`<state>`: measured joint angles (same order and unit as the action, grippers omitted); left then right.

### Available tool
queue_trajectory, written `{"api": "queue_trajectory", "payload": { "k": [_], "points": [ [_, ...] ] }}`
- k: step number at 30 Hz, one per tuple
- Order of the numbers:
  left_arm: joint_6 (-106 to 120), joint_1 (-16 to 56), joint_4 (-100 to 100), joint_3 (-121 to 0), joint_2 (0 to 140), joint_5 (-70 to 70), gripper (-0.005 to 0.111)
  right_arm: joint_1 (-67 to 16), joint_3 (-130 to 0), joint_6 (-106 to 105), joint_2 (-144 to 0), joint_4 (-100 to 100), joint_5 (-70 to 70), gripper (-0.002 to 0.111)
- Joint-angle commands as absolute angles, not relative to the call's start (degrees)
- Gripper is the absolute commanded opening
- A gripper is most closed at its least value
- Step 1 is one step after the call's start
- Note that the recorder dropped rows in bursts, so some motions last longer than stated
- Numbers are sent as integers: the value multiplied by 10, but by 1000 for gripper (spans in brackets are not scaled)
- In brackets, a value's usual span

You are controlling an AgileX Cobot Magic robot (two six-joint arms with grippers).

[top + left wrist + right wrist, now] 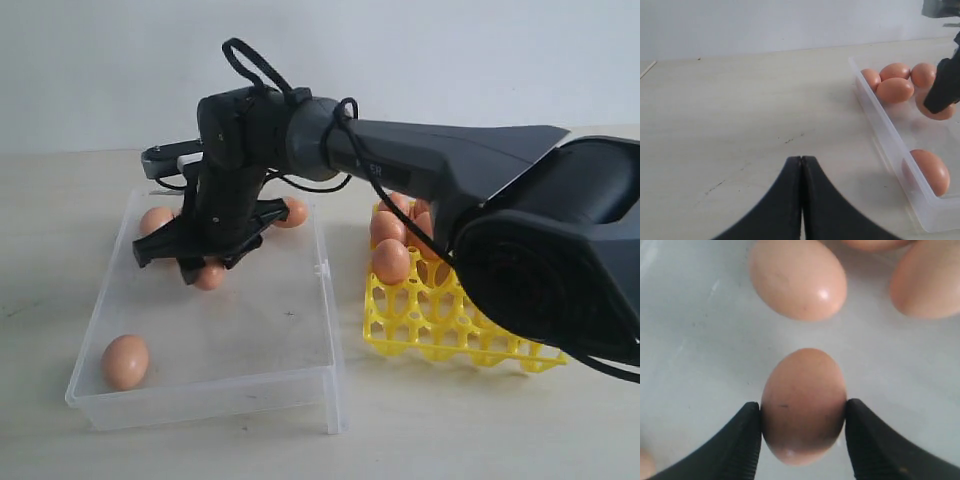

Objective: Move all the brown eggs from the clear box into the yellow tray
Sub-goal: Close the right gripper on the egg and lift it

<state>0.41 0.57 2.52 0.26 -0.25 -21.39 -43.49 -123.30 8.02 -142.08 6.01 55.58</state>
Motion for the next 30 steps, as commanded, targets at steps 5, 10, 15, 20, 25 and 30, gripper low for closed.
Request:
{"api": "queue_trajectory", "payload": {
  "k": [5,10,15,20,25,30],
  "points": [
    [5,4,27,0,0,-211,0,-434,-1237,75,-1389,0,700,0],
    [5,4,27,0,0,-211,0,-434,-1237,71,-1398,-6,700,0],
    [5,4,27,0,0,-211,0,-434,-1237,61,-1408,-6,700,0],
    [5,4,27,0,0,-211,0,-434,-1237,54,-1419,-4,700,0],
    [5,4,27,0,0,-211,0,-434,-1237,41,-1425,4,700,9],
    [5,4,27,0,0,-211,0,-434,-1237,40,-1427,13,700,37]
  ]
}}
